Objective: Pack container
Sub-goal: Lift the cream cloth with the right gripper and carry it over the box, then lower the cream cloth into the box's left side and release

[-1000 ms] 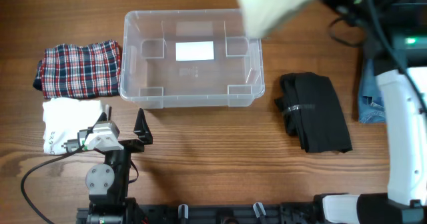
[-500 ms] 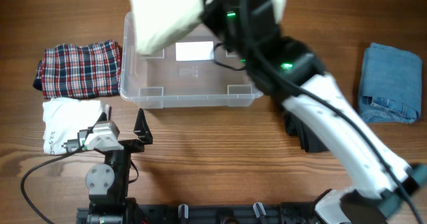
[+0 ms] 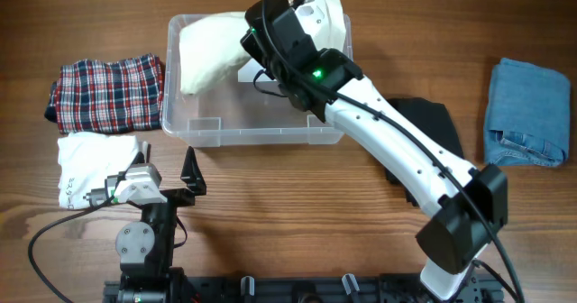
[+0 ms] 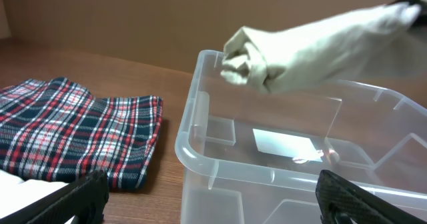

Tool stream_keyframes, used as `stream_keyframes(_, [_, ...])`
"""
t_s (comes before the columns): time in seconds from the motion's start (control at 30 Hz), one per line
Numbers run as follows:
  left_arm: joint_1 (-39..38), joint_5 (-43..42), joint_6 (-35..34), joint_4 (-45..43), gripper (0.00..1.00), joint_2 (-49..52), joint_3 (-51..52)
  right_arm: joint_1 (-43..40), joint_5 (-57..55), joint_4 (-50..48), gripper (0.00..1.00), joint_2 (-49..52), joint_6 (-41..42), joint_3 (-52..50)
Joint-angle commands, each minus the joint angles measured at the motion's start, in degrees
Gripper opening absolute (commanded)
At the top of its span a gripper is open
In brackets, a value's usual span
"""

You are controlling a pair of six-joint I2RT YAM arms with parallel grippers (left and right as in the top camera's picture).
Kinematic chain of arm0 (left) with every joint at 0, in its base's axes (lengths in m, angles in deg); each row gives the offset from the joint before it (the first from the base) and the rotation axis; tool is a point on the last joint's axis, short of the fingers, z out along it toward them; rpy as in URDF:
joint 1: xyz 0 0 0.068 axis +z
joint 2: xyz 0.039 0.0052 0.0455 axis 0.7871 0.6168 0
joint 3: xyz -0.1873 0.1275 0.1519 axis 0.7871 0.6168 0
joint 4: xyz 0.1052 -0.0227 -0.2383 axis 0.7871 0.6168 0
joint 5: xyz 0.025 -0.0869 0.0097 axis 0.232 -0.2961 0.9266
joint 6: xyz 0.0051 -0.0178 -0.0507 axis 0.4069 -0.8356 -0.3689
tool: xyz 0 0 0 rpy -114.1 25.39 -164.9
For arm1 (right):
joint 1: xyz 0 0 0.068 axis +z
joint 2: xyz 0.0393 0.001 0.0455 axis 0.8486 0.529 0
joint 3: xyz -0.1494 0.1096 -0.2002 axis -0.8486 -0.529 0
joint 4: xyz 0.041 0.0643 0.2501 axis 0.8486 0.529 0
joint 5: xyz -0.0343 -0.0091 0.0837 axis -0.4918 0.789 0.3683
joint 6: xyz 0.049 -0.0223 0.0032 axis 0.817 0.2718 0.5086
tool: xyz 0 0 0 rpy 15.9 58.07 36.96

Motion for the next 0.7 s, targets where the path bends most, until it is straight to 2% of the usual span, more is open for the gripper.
stream_keyframes(0.0, [-0.2, 0.6, -0.4, -0.2, 1.0, -0.3, 0.4, 0.6, -2.0, -0.9, 0.04, 2.1, 3.2, 0.5])
stream_keyframes(0.67, [-0.2, 0.6, -0.4, -0.2, 1.0, -0.3, 0.4, 1.8, -0.4, -6.7, 0.04, 11.0, 2.9, 0.4])
